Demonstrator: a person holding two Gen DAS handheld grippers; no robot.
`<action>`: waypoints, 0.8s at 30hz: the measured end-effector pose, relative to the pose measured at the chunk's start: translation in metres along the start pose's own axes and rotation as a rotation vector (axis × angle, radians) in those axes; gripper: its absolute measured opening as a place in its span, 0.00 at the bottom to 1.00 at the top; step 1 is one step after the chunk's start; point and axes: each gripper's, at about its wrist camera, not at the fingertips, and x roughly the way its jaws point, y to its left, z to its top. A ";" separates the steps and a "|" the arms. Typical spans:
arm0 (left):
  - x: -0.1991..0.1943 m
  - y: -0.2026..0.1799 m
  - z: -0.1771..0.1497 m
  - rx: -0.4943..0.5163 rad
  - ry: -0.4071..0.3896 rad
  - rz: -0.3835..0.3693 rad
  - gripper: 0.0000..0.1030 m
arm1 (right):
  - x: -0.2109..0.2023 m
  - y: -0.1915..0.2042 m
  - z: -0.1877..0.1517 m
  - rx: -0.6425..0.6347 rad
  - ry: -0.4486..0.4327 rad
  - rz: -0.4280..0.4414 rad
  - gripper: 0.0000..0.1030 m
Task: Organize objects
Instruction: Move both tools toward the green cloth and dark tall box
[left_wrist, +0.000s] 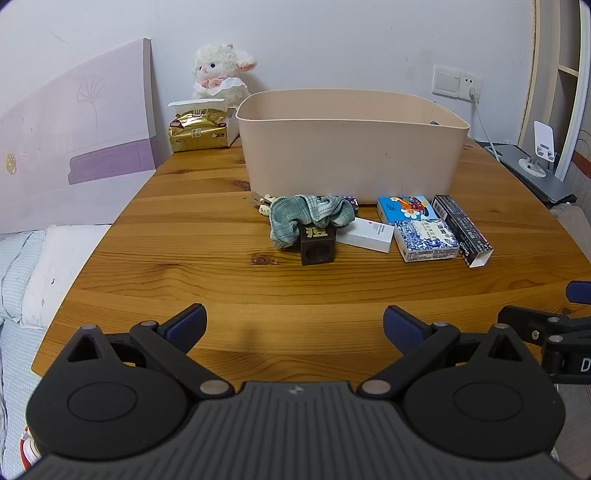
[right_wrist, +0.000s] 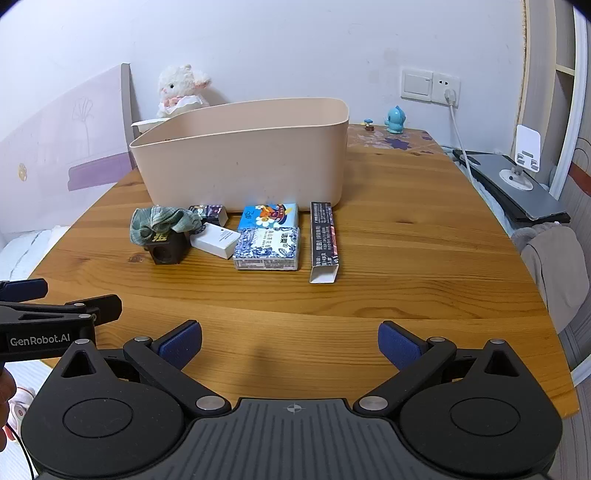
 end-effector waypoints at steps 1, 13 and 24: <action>0.000 0.000 0.000 0.001 0.000 0.000 0.99 | 0.000 0.001 0.000 0.000 0.000 -0.002 1.00; 0.002 -0.001 -0.001 0.011 0.008 0.002 0.99 | 0.001 0.001 -0.001 0.001 0.003 -0.002 1.00; 0.002 -0.001 -0.001 0.014 0.006 0.002 0.99 | 0.001 -0.001 0.001 0.006 0.001 -0.005 1.00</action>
